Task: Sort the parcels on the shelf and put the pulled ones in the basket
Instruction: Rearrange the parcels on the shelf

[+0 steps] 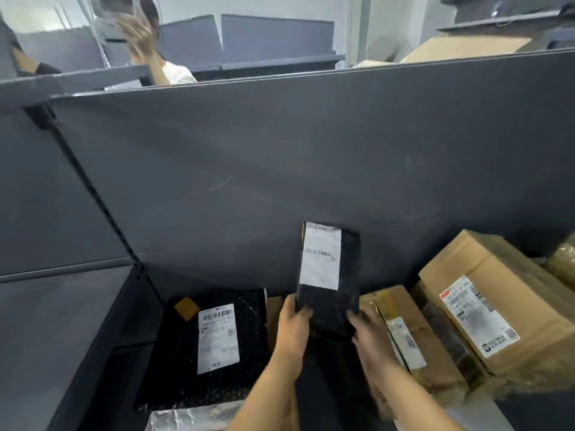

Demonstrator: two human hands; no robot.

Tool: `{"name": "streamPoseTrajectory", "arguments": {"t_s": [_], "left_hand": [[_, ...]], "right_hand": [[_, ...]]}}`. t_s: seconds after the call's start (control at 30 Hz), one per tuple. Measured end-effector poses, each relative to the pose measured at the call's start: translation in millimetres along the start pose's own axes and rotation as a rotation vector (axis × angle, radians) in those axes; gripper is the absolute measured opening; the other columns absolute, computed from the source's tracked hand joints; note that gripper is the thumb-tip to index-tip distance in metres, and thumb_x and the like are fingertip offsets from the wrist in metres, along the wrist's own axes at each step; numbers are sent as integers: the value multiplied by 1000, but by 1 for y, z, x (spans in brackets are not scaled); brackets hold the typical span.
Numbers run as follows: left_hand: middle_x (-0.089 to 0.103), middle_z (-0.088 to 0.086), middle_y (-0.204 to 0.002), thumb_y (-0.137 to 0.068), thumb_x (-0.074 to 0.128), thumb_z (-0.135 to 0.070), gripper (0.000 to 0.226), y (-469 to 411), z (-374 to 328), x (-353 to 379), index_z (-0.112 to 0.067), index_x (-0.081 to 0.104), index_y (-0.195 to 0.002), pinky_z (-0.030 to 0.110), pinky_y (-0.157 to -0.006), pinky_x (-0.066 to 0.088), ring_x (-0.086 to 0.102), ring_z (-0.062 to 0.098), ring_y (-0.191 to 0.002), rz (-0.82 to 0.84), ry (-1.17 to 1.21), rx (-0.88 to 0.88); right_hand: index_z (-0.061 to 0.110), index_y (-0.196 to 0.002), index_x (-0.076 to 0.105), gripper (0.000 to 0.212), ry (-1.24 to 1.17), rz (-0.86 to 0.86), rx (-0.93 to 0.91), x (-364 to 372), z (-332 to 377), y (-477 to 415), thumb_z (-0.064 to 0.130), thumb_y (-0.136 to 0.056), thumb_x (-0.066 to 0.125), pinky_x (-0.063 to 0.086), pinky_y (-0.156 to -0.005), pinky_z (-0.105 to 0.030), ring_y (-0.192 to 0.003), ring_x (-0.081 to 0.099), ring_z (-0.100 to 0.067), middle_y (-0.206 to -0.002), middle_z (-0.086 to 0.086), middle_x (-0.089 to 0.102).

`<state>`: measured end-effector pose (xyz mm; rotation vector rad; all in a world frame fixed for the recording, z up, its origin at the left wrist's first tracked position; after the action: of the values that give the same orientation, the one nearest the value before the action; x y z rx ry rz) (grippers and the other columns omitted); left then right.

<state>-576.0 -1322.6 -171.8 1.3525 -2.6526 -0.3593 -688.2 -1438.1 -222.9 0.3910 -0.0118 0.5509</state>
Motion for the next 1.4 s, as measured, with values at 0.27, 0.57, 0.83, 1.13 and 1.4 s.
{"name": "streamPoseTrajectory", "arguments": {"t_s": [0.27, 0.57, 0.83, 1.13, 1.4], "left_hand": [[61, -3, -116, -90, 42, 7, 44, 10, -76, -13, -27, 53, -115, 32, -95, 48, 58, 12, -109, -44, 10, 312], [64, -16, -114, -88, 50, 1, 46, 50, -91, -14, -35, 54, -115, 19, -97, 45, 59, 4, -112, -150, -112, 467], [29, -20, -150, -101, 36, -10, 52, 102, -95, 37, -27, 26, -149, 20, -118, 16, 19, -3, -142, -55, -163, 556], [69, -4, -102, -92, 51, -5, 26, 68, -88, -32, -27, 62, -100, 31, -89, 53, 64, 13, -100, -151, 23, 441], [64, -1, -116, -98, 44, -3, 26, 54, -54, -83, -17, 57, -115, 14, -79, 49, 59, 8, -106, -218, 160, 283]], "right_hand": [[16, -100, 54, 11, 75, 69, -331, 18, 100, 18, 6, -95, 52, 43, -65, -21, -87, 55, -17, -89, -4, 60], [13, -123, 54, 27, -109, 90, -261, 33, 98, 34, 8, -99, 44, 48, -89, -35, -105, 59, -22, -119, -8, 62], [-3, -129, 51, 41, -516, 409, -27, 76, 85, 67, 24, -100, 42, 53, -60, -16, -78, 64, -8, -116, -30, 55], [19, -120, 61, 36, -482, 177, -271, 37, 106, 55, 0, -93, 48, 51, -93, -42, -109, 64, -24, -116, -4, 68], [28, -104, 61, 34, -279, 222, -312, 66, 94, 66, -3, -91, 52, 50, -88, -33, -103, 63, -16, -110, 2, 66]]}}
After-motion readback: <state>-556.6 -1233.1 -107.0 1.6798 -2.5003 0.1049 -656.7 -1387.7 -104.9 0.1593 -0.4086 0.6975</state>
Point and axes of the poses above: each hand's wrist, its own y-axis away from the middle knuckle, its own x-axis out of the palm, z = x × y, the point moved 10 cm from there along -y, towards the middle knuckle
